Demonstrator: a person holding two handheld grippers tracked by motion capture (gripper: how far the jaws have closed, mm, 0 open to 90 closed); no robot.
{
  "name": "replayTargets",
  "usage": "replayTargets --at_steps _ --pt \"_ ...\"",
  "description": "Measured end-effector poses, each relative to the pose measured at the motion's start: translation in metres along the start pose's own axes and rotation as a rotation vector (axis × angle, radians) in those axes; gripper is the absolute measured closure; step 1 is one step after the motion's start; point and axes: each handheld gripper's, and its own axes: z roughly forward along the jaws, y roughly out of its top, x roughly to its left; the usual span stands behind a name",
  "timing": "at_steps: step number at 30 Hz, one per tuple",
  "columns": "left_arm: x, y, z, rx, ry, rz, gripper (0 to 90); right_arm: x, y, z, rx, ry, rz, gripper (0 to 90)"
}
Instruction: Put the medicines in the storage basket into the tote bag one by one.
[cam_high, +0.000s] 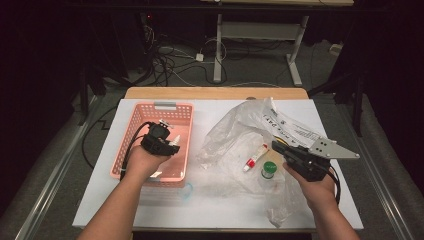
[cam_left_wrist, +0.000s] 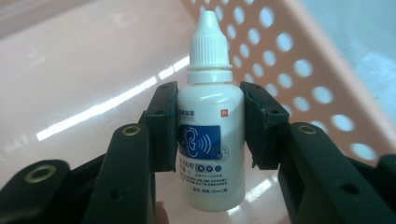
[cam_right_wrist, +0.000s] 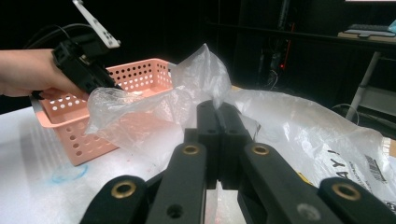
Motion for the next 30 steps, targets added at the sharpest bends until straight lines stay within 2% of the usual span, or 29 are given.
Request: replayTargets --at_steps 4,7,9,13,16,18,30 --pt "-0.004 -0.004 -0.011 -0.055 -0.007 0.008 58.1 -0.001 0.000 0.001 -0.001 -0.002 -0.001 90.0" --pt "-0.009 -0.010 -0.020 -0.126 -0.007 0.005 58.1 -0.001 0.000 -0.001 -0.001 -0.004 0.003 90.0" --pt "-0.012 -0.014 -0.025 -0.162 -0.023 0.005 58.1 -0.001 0.001 -0.002 -0.007 -0.005 -0.005 90.0" --pt "-0.026 -0.023 -0.032 -0.220 -0.020 0.049 58.1 0.000 0.000 -0.001 -0.003 -0.005 -0.002 90.0" --pt "-0.033 -0.029 -0.035 -0.249 -0.003 0.062 58.1 0.001 0.000 -0.001 -0.001 -0.005 -0.003 90.0" --pt "-0.035 -0.035 -0.037 -0.279 -0.027 0.054 58.2 0.001 0.001 -0.001 -0.002 -0.003 -0.004 90.0" --pt "-0.052 -0.066 -0.035 -0.409 -0.060 0.050 58.1 0.002 0.000 -0.001 0.001 -0.003 -0.010 90.0"
